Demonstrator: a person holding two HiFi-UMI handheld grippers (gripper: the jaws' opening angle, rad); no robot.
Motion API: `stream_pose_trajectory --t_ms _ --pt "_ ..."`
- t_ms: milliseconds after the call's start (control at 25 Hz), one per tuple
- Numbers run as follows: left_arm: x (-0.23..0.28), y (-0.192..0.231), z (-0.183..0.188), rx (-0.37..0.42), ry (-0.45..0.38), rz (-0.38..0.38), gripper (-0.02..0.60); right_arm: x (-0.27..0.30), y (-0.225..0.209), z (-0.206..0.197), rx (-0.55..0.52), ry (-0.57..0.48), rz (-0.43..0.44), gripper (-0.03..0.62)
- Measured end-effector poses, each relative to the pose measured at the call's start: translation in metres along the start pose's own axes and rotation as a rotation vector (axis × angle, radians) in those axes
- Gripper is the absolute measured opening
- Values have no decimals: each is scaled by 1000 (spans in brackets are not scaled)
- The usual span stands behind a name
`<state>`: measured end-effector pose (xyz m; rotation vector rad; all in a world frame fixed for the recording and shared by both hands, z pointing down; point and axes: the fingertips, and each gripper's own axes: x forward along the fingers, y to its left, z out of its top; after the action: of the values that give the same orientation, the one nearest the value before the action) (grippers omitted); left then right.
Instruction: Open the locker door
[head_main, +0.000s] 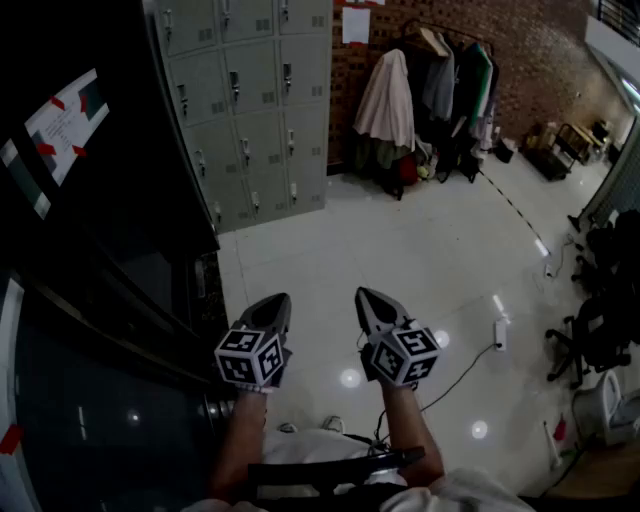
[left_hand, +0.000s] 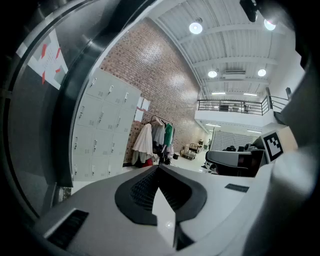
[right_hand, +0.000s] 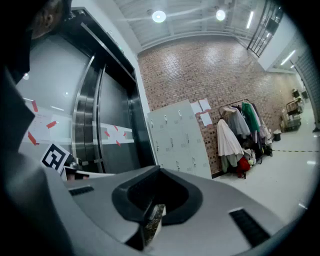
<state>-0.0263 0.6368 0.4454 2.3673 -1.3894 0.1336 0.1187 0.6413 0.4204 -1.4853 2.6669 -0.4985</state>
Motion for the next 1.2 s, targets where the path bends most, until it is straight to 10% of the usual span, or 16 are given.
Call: stream_pose_trajectory --t_ms 600,1200 --pt "37 -18 4 -3 -27 10 -2 15 -34 10 -19 4 46 6" --pt "147 63 38 -18 -26 -33 -2 129 -94 18 -25 4 -9 7"
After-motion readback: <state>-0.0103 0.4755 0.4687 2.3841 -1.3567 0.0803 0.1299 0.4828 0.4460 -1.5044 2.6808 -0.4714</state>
